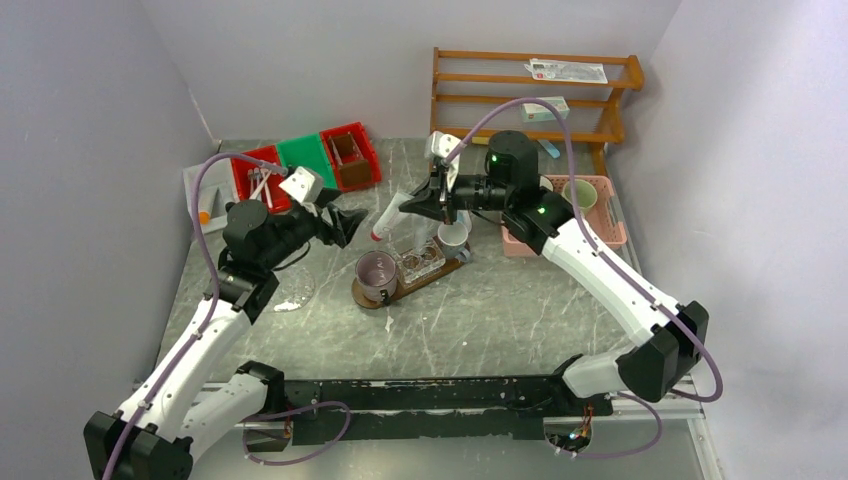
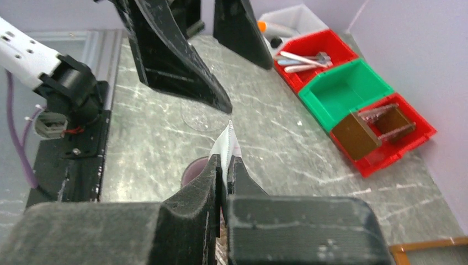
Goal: Prepare toiletry sets of a toothbrush and toothpaste on the tray
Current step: Pick up the toothpaste from the storage box, then place the toothpaste in the toothpaste holder.
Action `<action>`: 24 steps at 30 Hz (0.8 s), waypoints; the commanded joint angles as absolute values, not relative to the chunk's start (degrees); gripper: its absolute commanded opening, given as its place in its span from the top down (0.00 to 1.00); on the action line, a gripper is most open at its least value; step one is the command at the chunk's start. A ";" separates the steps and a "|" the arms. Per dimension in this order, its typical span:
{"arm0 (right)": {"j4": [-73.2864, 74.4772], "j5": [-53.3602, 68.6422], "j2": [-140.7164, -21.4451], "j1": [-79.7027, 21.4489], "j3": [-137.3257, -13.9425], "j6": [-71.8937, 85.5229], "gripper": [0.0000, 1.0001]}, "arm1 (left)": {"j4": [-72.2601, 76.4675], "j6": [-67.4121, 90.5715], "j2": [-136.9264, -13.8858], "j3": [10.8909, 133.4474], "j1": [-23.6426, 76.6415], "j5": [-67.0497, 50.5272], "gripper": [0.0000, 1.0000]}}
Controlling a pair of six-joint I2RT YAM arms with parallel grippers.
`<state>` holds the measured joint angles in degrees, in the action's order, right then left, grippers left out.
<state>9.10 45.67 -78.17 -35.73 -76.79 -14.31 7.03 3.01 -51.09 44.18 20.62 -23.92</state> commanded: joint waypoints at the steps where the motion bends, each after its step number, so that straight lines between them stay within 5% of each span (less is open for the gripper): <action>1: 17.53 40.27 -80.11 -36.07 -80.93 -21.39 1.00 | 6.38 3.35 -49.70 44.92 20.74 -9.67 0.23; 14: 25.42 32.72 -85.60 -37.09 -83.97 -30.34 1.00 | 2.34 5.86 -49.22 45.44 20.73 13.72 0.09; 24: 21.78 31.64 -86.31 -37.44 -80.00 -30.36 1.00 | 0.53 7.12 -50.27 46.05 20.65 20.02 0.03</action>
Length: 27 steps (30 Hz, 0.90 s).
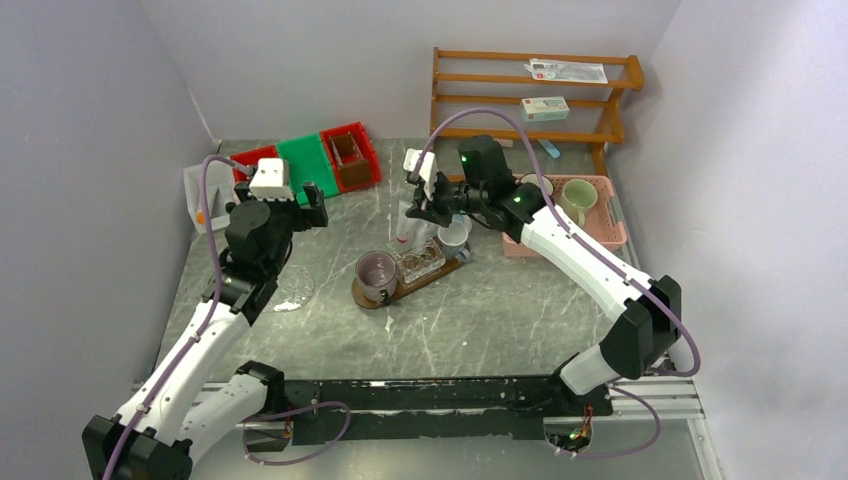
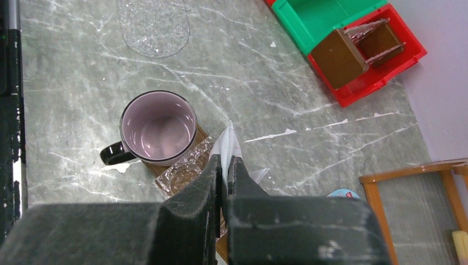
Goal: Prepare toiletry sets of a toothbrush and toothpaste on the tray
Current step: Place the toothpaste in the toothpaste holder.
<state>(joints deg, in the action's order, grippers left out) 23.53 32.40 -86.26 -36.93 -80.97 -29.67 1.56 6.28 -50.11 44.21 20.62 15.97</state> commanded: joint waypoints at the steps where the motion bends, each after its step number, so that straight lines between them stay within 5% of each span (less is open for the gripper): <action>1: 22.22 31.64 -86.58 -37.51 -80.20 -30.66 1.00 | 0.45 7.11 -50.25 46.05 20.65 20.11 0.03; 27: 19.56 30.35 -89.96 -39.07 -75.94 -33.81 1.00 | 0.66 6.72 -51.41 45.97 20.65 18.68 0.03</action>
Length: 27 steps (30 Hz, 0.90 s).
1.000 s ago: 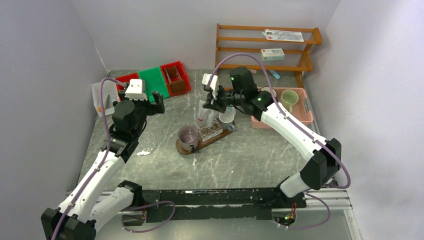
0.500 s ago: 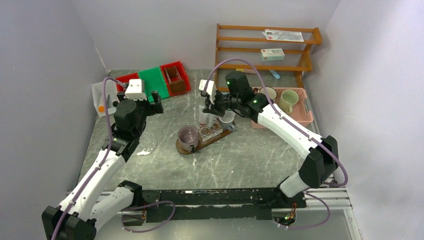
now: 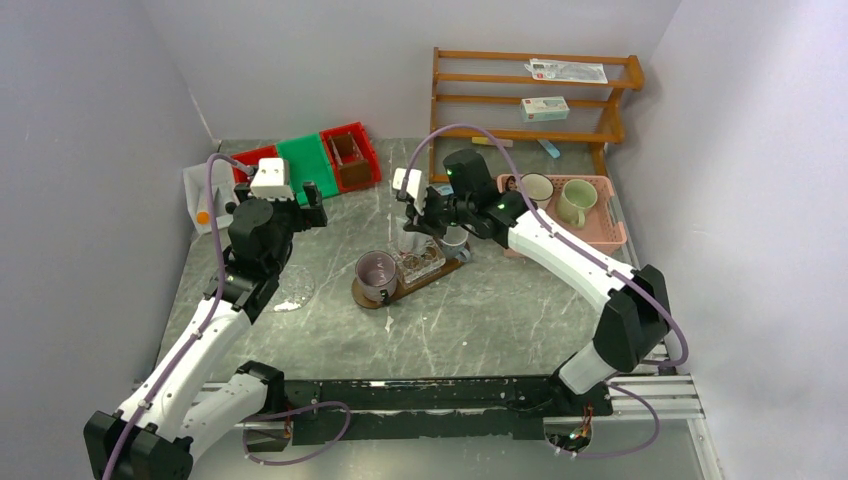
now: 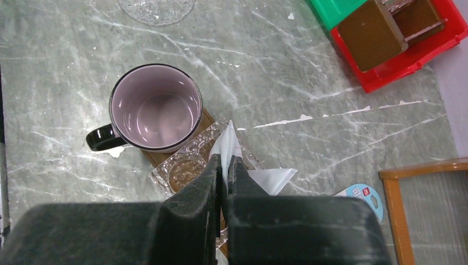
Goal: Prepare toiletry sets of a toothbrush and toothpaste on the tray
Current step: Place the toothpaste in the toothpaste holder.
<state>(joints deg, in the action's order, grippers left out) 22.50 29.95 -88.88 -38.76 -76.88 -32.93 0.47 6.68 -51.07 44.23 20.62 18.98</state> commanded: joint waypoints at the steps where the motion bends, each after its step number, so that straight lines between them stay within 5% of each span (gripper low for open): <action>1: 19.45 30.54 -90.24 -39.07 -75.94 -33.85 1.00 | 0.74 6.66 -51.42 45.89 20.65 18.51 0.03; 27: 14.64 30.40 -92.65 -39.06 -72.29 -33.46 0.97 | 1.41 5.98 -51.81 45.44 20.65 17.06 0.03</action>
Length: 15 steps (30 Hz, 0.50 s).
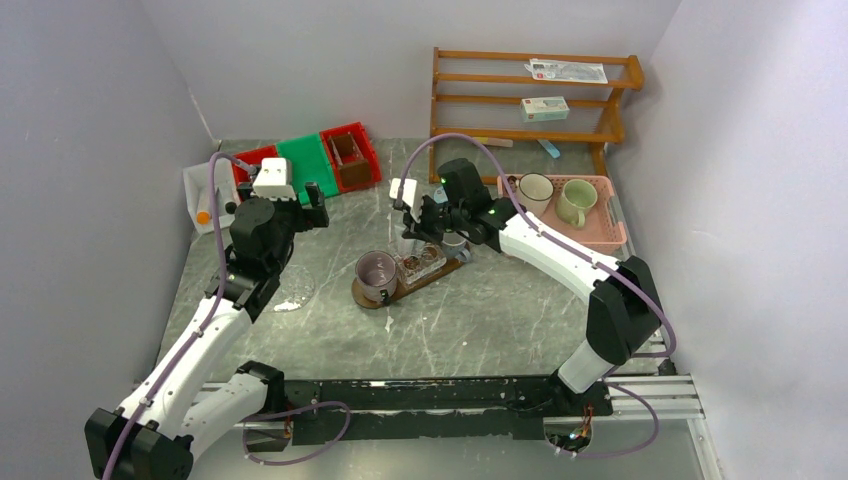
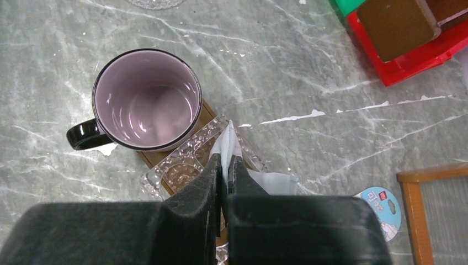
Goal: Prepare toiletry sets of a toothbrush and toothpaste on the tray
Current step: Place the toothpaste in the toothpaste holder.
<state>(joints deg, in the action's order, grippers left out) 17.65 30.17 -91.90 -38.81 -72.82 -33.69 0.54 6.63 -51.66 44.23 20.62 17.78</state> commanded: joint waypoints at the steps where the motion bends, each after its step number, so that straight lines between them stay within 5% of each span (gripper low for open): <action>1: 14.29 30.27 -92.65 -39.03 -72.19 -33.36 0.96 | 1.41 5.98 -51.85 45.44 20.65 17.06 0.03; 15: 13.62 30.76 -93.92 -39.40 -71.98 -32.50 0.87 | 1.37 5.71 -51.77 45.44 20.65 16.88 0.03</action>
